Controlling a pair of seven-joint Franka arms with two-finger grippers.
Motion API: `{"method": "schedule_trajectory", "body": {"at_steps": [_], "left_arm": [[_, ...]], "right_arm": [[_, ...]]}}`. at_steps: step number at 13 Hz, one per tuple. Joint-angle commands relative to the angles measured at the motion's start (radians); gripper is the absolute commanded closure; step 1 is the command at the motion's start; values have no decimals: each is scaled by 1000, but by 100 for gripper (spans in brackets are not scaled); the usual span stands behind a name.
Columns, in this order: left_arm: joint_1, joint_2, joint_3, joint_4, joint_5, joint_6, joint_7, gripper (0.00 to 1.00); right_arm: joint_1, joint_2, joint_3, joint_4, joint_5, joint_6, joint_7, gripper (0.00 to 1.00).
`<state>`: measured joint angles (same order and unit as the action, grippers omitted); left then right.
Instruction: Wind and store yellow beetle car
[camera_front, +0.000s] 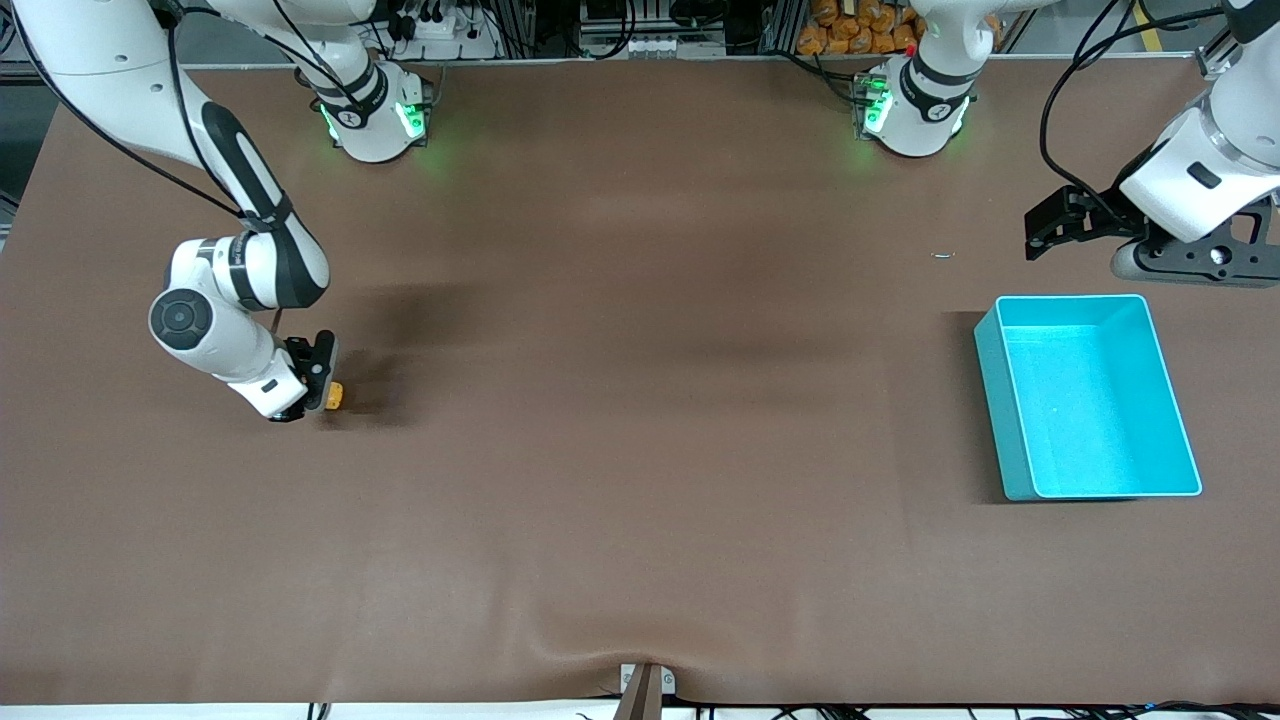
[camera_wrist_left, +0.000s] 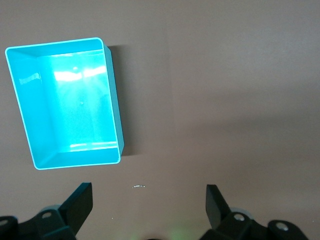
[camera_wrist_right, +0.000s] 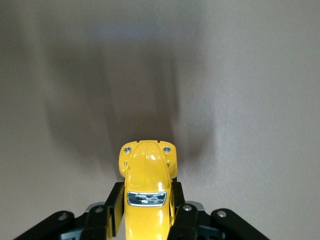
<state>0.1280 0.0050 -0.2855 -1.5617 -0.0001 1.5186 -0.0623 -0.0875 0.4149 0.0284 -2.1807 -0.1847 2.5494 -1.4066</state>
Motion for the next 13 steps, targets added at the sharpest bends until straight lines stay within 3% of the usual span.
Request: {"method": "schedule_trajectory", "body": {"at_steps": [1,13], "left_arm": [[4,-7,-3,6,-17,0,1,0],[9,-7,-1,5,-18,0,2,0]], "right_arm": [[-67,84,7,21,-32,71,-64,81],[-201,123,8,47,-30,80,-181,77]]}}
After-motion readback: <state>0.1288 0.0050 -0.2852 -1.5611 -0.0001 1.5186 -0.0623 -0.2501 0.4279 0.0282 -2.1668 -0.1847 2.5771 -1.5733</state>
